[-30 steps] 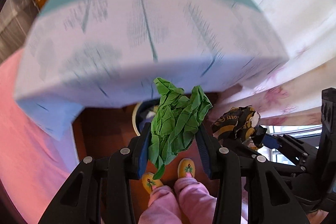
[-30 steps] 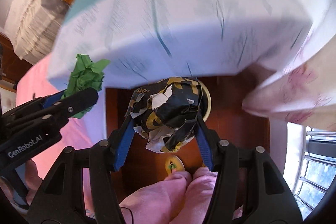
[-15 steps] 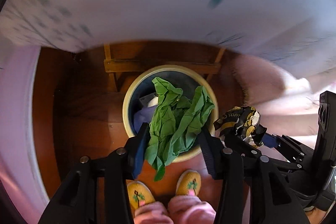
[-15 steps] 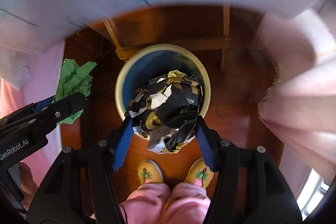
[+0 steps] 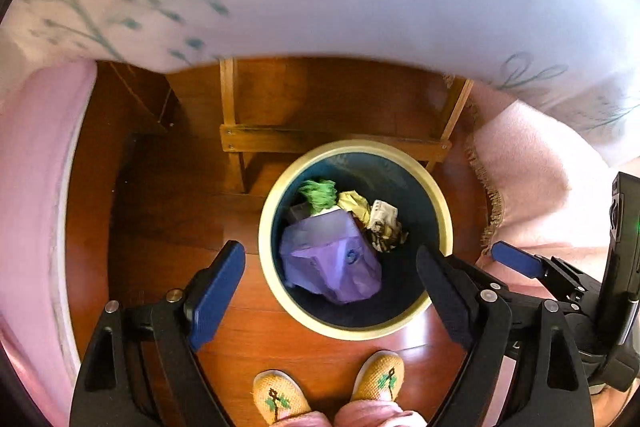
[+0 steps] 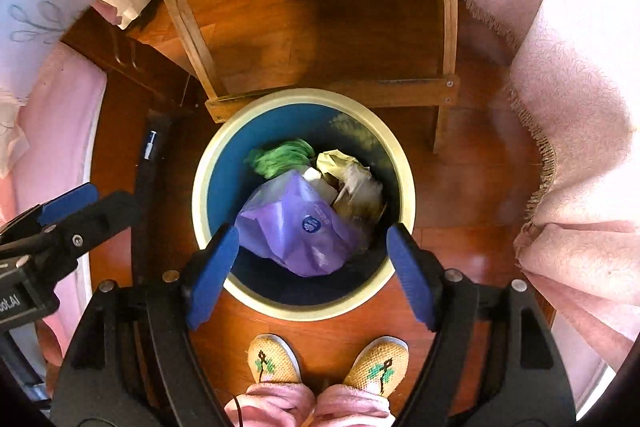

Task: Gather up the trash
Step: 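Raise both grippers back toward the table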

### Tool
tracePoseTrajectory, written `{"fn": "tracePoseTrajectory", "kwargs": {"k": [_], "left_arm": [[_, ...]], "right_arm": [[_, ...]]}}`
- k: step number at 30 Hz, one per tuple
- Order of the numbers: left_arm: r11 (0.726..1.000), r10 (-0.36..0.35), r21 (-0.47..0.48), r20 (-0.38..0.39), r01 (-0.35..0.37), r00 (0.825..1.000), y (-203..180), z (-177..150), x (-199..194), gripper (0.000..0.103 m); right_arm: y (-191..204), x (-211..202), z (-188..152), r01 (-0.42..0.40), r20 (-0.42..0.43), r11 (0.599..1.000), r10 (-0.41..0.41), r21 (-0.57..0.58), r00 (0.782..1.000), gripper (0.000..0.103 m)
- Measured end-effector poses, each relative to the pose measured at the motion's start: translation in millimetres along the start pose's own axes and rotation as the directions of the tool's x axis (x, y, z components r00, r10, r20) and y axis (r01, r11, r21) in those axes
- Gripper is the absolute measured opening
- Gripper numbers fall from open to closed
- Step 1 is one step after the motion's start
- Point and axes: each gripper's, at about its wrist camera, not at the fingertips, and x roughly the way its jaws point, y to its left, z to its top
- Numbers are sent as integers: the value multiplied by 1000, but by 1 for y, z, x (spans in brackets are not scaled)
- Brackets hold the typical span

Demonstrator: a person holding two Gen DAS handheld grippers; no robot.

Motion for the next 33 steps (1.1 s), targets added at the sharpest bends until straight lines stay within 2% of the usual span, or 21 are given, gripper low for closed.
{"fn": "tracePoseTrajectory", "kwargs": {"k": [3, 7, 18, 24, 27, 33], "left_arm": [[1000, -1, -9, 11, 1, 1000, 0, 1, -20, 89], [1000, -5, -5, 30, 5, 1000, -4, 6, -66, 89], [999, -3, 38, 141, -2, 990, -35, 45, -239, 89], [998, -12, 65, 183, 0, 983, -37, 58, -323, 89], [997, -30, 80, 185, 15, 982, -37, 65, -365, 89], [995, -56, 96, 185, 39, 981, -37, 75, -425, 89]], "right_arm": [[2, -10, 1, 1, 9, 1000, -1, -4, 1000, 74], [12, -47, 3, -7, 24, 1000, 7, 3, 1000, 74], [61, -207, 17, -30, 107, 1000, 30, 1, 994, 74], [85, -289, 27, -31, 168, 999, 32, -8, 985, 74], [98, -327, 31, -34, 196, 999, 36, -14, 980, 74], [128, -401, 42, -24, 263, 999, 33, -39, 964, 74]]}}
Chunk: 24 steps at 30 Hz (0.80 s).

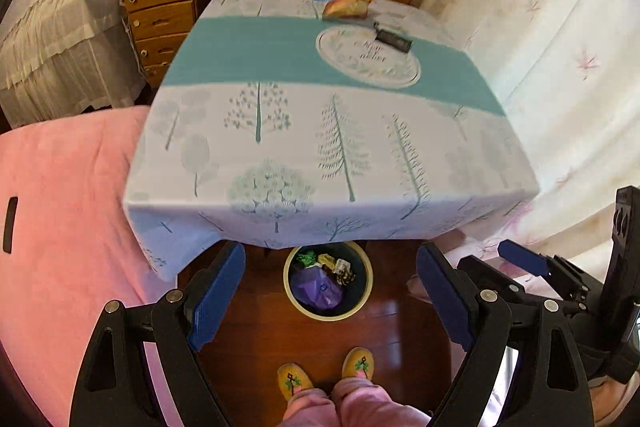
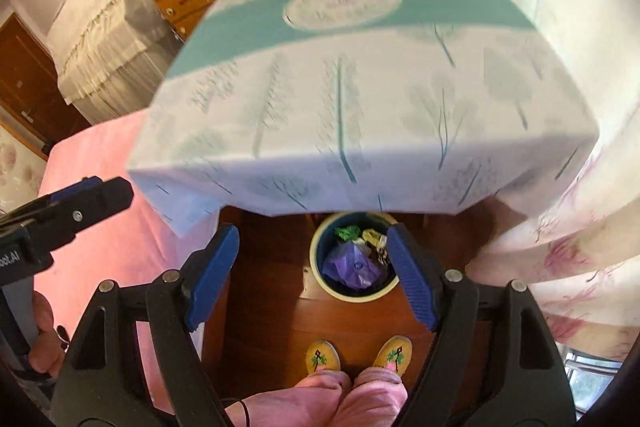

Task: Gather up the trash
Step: 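Raise both grippers back toward the table, then grasp the black TALOPN tag card with the right gripper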

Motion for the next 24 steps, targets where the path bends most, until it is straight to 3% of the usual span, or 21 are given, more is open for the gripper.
{"fn": "tracePoseTrajectory", "kwargs": {"k": [12, 24], "left_arm": [[998, -19, 62, 101, 12, 995, -16, 46, -90, 89], [993, -48, 114, 161, 30, 986, -21, 119, -115, 89]], "right_arm": [[55, -95, 48, 24, 149, 998, -15, -59, 989, 74], [73, -142, 105, 106, 253, 990, -79, -95, 964, 74]]}}
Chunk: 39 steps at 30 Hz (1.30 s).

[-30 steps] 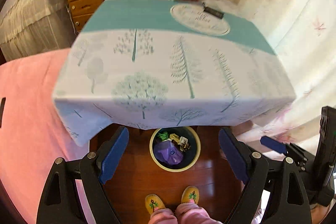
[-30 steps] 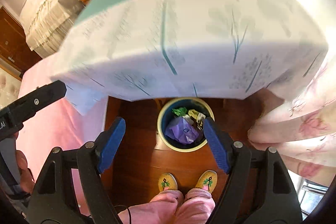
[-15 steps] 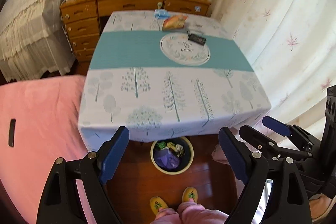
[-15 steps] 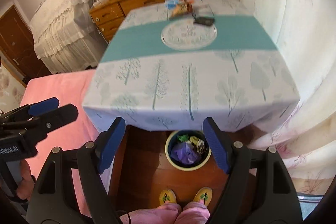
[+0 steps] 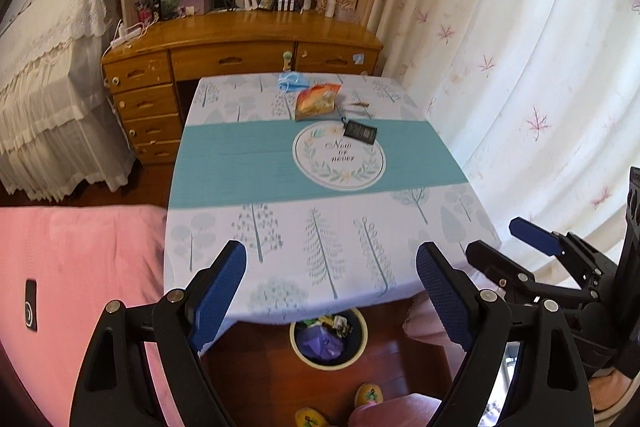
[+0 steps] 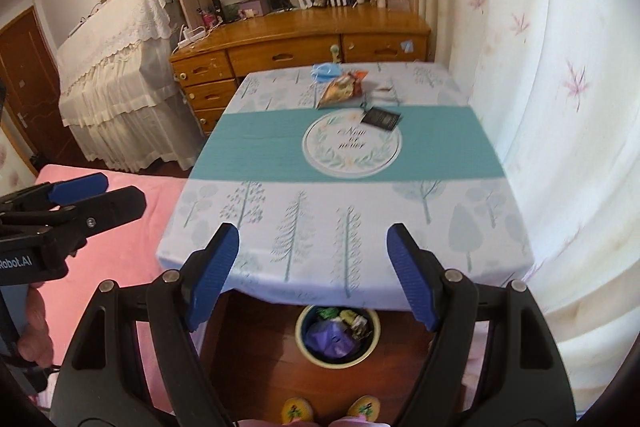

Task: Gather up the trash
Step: 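Grasp the black TALOPN tag card with the right gripper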

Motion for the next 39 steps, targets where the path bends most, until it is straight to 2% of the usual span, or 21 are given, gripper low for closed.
{"fn": "tracePoseTrajectory", "kwargs": {"k": [5, 8, 11, 16, 22, 25, 29, 34, 36, 39], "left_arm": [[1000, 7, 3, 0, -7, 1000, -1, 35, 28, 89], [999, 36, -2, -11, -36, 999, 1, 58, 58, 89], [998, 63, -18, -31, -63, 998, 6, 83, 97, 89], [990, 119, -63, -75, -124, 990, 14, 127, 176, 89], [973, 144, -161, -125, -163, 982, 24, 177, 286, 89], [963, 152, -201, -145, -179, 978, 28, 192, 330, 89], [949, 156, -244, -192, -201, 969, 34, 205, 382, 89], [937, 162, -274, -211, -218, 964, 43, 208, 410, 89], [933, 169, -280, -214, -226, 962, 45, 210, 418, 89], [929, 166, -291, -223, -228, 961, 50, 212, 424, 89]], "right_arm": [[-19, 25, 33, 35, -12, 999, -35, -13, 999, 74], [-35, 55, 54, 48, -29, 998, -49, -31, 998, 74], [-58, 101, 83, 24, -53, 999, -26, -45, 998, 74], [-94, 201, 135, -68, -126, 995, 58, -78, 990, 74], [-133, 341, 183, -159, -236, 974, 119, -159, 964, 74], [-145, 410, 189, -176, -299, 955, 100, -239, 949, 74], [-146, 469, 183, -213, -363, 922, 88, -322, 928, 75], [-143, 513, 175, -289, -409, 864, 109, -411, 906, 81], [-144, 525, 172, -294, -413, 849, 99, -440, 905, 81], [-145, 537, 169, -294, -395, 824, 94, -485, 914, 86]]}}
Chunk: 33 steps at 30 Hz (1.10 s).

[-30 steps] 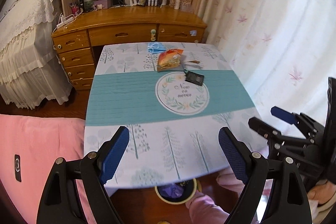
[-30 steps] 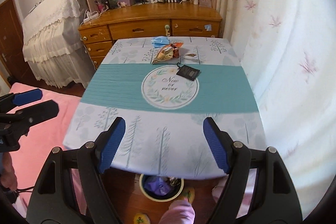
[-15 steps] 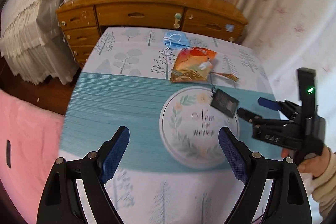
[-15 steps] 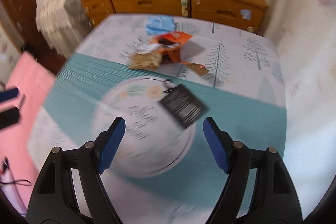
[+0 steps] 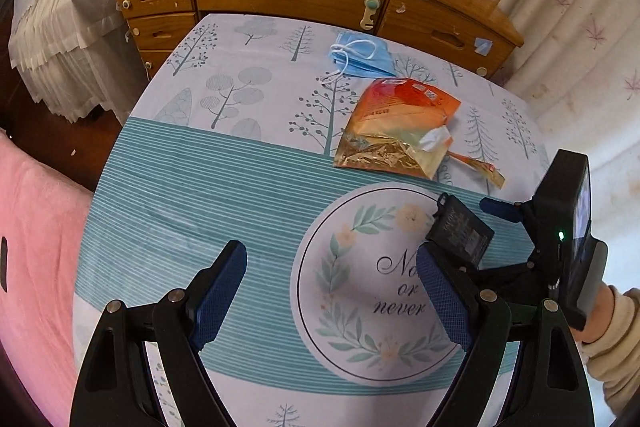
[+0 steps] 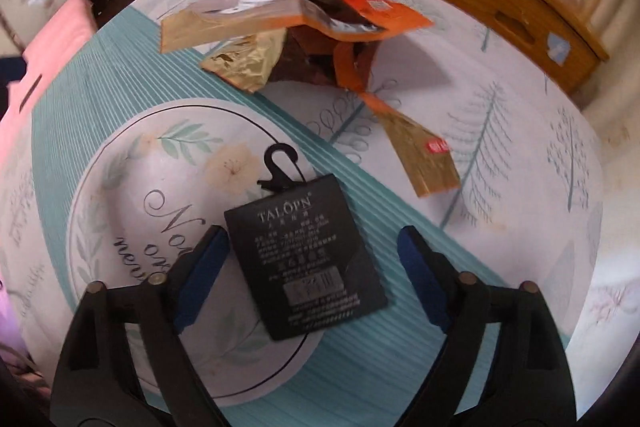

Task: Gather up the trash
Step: 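Grasp the black TALOPN tag card with the right gripper, then grasp the orange snack bag with the left gripper while the right holds the tag card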

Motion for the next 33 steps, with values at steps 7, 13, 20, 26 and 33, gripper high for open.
{"fn": "tracePoseTrajectory", "kwargs": {"k": [7, 13, 20, 26, 33], "left_arm": [[1000, -17, 19, -5, 17, 1000, -7, 11, 3, 88], [995, -48, 90, -16, 49, 999, -33, 37, 5, 88], [983, -104, 144, -66, 113, 992, -70, 83, 32, 89], [982, -48, 175, -132, 71, 990, -92, 118, 86, 89], [992, 22, 127, -200, 4, 980, -85, 136, 146, 70]], "right_arm": [[-11, 8, 0, -5, -1, 1000, 5, -24, 1000, 77], [-23, 9, 1, 39, 6, 999, -39, 29, 999, 60], [-73, 0, -4, 65, 11, 981, -68, 185, 998, 60], [-118, -7, 0, 58, 25, 932, -72, 357, 997, 60], [-148, -1, 1, 26, 47, 902, -52, 432, 998, 60]]}}
